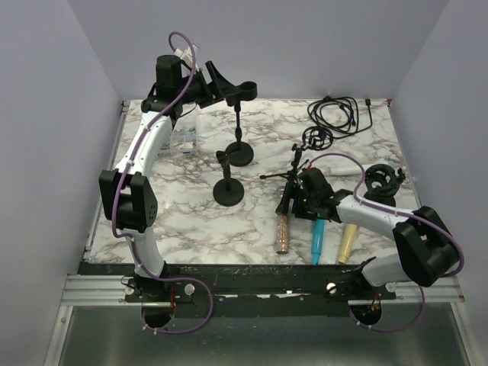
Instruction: Remove the microphone from the stand
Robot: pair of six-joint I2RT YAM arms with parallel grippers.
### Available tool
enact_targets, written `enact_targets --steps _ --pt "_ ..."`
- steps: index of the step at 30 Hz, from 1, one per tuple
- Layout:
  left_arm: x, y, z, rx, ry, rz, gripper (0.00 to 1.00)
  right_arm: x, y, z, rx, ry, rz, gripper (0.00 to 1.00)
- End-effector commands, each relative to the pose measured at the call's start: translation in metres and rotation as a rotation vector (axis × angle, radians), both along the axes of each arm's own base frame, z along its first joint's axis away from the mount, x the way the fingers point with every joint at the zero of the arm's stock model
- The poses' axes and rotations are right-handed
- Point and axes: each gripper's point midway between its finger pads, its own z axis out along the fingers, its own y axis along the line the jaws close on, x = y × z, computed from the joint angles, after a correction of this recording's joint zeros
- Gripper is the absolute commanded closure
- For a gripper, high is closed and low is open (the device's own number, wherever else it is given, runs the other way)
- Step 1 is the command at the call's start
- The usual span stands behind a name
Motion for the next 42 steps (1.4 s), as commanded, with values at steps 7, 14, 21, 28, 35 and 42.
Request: enact_targets --steps 7,14,21,28,35,42 --pt "0.007 -0.005 0.011 0.001 -0.029 -0.026 0.18 0.002 -0.003 0.037 -0.004 -0.105 0.067 0.13" --pt "0.013 -0.004 0.013 0.025 -0.047 -0.033 0.15 0.008 -0.006 0.068 -0.016 -0.187 0.09 0.12" --pt "0.012 -0.004 -0.003 0.04 -0.022 -0.038 0.25 0.011 -0.006 0.098 0.004 -0.259 0.099 0.12" --pt "0.007 -0.003 -0.025 0.069 -0.007 -0.036 0.34 0.016 -0.012 0.124 0.0 -0.328 0.075 0.11" --pt "0.0 -0.001 -0.071 0.134 0.04 -0.03 0.42 0.018 -0.017 0.143 0.002 -0.378 0.058 0.11" --pt "-0.004 0.006 -0.121 0.197 0.101 -0.008 0.44 0.02 -0.019 0.156 0.009 -0.417 0.047 0.1"
